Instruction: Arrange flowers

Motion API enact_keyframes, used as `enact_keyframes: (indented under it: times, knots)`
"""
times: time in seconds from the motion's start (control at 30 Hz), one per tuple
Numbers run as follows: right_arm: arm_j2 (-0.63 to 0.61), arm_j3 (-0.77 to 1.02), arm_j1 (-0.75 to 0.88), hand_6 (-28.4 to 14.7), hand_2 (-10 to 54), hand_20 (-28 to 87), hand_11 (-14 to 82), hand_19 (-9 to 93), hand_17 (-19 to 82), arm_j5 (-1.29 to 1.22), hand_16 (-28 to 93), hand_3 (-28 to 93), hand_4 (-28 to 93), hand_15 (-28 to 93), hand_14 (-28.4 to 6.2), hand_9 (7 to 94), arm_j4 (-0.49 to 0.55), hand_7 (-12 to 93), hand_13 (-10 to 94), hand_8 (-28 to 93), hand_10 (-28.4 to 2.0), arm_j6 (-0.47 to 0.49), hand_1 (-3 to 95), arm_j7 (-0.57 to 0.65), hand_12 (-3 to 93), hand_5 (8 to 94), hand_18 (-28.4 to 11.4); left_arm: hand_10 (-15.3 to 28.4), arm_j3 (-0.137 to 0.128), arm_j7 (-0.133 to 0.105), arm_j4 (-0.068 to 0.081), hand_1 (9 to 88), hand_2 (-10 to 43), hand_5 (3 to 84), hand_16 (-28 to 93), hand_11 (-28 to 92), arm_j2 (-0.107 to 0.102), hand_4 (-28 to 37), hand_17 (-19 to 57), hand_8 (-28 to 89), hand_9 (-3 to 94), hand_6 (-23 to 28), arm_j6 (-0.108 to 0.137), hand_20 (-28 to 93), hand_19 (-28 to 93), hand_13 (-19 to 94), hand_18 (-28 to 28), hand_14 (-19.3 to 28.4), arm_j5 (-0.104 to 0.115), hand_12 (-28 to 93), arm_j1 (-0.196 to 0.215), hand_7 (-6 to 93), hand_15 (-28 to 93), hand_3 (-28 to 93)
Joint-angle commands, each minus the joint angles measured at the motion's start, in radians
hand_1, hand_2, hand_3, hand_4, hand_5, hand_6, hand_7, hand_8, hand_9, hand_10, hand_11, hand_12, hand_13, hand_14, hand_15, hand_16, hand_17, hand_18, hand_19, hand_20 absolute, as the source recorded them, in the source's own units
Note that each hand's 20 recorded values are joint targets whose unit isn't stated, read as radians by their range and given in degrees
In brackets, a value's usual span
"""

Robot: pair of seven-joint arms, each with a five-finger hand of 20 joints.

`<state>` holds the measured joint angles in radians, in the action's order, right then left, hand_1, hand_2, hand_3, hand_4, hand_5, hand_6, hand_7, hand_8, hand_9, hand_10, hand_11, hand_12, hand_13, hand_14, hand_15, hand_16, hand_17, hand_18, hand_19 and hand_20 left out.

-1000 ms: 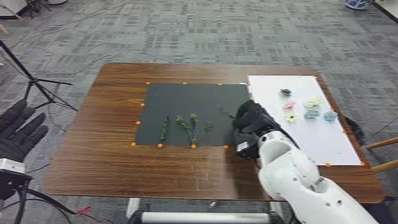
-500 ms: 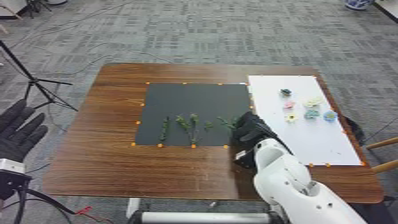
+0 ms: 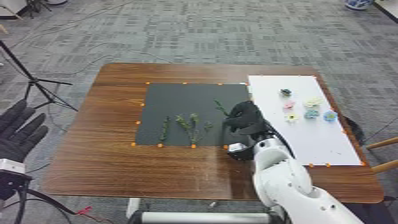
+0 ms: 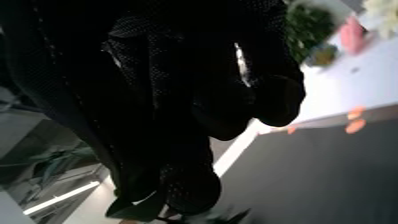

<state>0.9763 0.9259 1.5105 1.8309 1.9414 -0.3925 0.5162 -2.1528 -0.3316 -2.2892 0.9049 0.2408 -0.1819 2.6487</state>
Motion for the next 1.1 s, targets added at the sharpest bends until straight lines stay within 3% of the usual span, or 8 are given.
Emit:
enact_keyframes:
  times: [0.03, 0.23, 0.43, 0.6, 0.7, 0.77, 0.93, 1.1]
  knots:
    - [0.029, 0.022, 0.015, -0.4, -9.5, 51, 13.7, 90, 41, -0.002, 49, 70, -26, 68, -10.3, 93.7, 0.014, 51, 74, 13, -6.7, 0.140, 60.4, 0.127, 48.0, 69.3, -27.8, 12.1, 0.002, 0.002, 0.001, 24.7, 14.1, 35.8, 1, 9, 0.006, -27.7, -3.6, -5, 28.3, 7.6, 0.000, 12, 14, 21, 11.1, 13.3, 0.005, 15, 0.002, 8.0, 17, 69]
    - [0.024, 0.012, 0.024, -1.6, -9.5, 50, 12.9, 90, 40, 0.013, 48, 68, -25, 67, -11.3, 92.4, 0.014, 47, 73, 13, -8.4, 0.135, 57.5, 0.153, 46.8, 68.2, -28.2, 12.1, 0.006, 0.004, 0.001, 24.7, 14.1, 35.8, 1, 9, 0.006, -27.8, -3.6, -5, 28.3, 7.6, -0.001, 12, 14, 21, 11.0, 13.4, 0.006, 15, 0.000, 8.0, 17, 69]
    - [0.023, 0.022, 0.047, -2.9, -9.5, 48, 18.5, 90, 39, 0.019, 44, 69, -23, 68, -12.2, 87.5, 0.027, 44, 70, 12, -10.4, 0.153, 53.3, 0.167, 39.4, 65.4, -28.3, 12.2, 0.007, 0.007, 0.000, 24.7, 14.1, 35.9, 1, 9, 0.008, -27.7, -3.6, -5, 28.3, 7.6, 0.003, 12, 14, 21, 11.1, 13.3, 0.007, 15, -0.002, 8.0, 18, 69]
    - [0.025, 0.001, 0.052, -6.2, -9.5, 47, 22.8, 90, 39, 0.114, 42, 71, -23, 68, -12.4, 86.2, 0.035, 25, 71, 7, -11.5, 0.154, 49.8, 0.212, 35.7, 65.0, -28.4, 12.1, 0.001, 0.012, -0.001, 24.7, 14.1, 35.9, 1, 9, 0.011, -27.8, -3.6, -5, 28.3, 7.6, 0.005, 12, 14, 21, 11.0, 13.3, 0.006, 15, -0.002, 8.0, 18, 69]
    - [0.024, -0.006, 0.057, -7.1, -9.5, 46, 24.8, 91, 41, 0.139, 42, 73, -23, 68, -12.3, 86.9, 0.038, 18, 73, -7, -11.8, 0.152, 48.7, 0.231, 34.2, 64.7, -28.4, 12.1, 0.002, 0.013, 0.002, 24.8, 14.2, 36.0, 1, 10, 0.004, -27.8, -3.6, -5, 28.4, 7.6, 0.006, 12, 14, 21, 11.0, 13.3, 0.008, 15, -0.005, 8.1, 18, 69]
    - [0.028, -0.003, 0.059, -7.6, -9.5, 46, 25.3, 92, 41, 0.145, 42, 73, -23, 68, -12.2, 87.4, 0.038, 16, 73, -10, -11.9, 0.158, 48.4, 0.238, 34.0, 64.1, -28.4, 12.2, 0.003, 0.015, 0.003, 24.7, 14.1, 36.0, 1, 10, 0.003, -27.8, -3.6, -5, 28.4, 7.7, 0.005, 12, 14, 21, 11.0, 13.3, 0.007, 15, -0.007, 8.1, 18, 69]
    - [0.023, -0.014, 0.064, -11.0, -9.5, 45, 29.6, 93, 43, 0.179, 43, 75, -22, 67, -11.7, 86.7, 0.041, 10, 75, -8, -13.4, 0.116, 43.1, 0.255, 27.9, 55.3, -28.4, 12.2, 0.001, 0.017, 0.004, 24.8, 14.2, 36.0, 1, 10, -0.002, -27.9, -3.5, -5, 28.4, 7.8, 0.006, 12, 14, 21, 11.0, 13.3, 0.008, 15, -0.008, 8.2, 18, 69]
    - [0.013, -0.017, 0.069, -13.7, -9.5, 44, 29.4, 93, 42, 0.214, 43, 74, -21, 66, -12.9, 82.8, 0.043, 6, 73, -8, -15.5, 0.136, 39.6, 0.234, 25.6, 48.4, -28.4, 12.3, 0.002, 0.012, 0.004, 24.8, 14.3, 36.1, 0, 10, -0.006, -27.8, -3.5, -6, 28.4, 7.8, 0.010, 12, 14, 21, 11.0, 13.3, 0.011, 15, -0.007, 8.1, 19, 69]
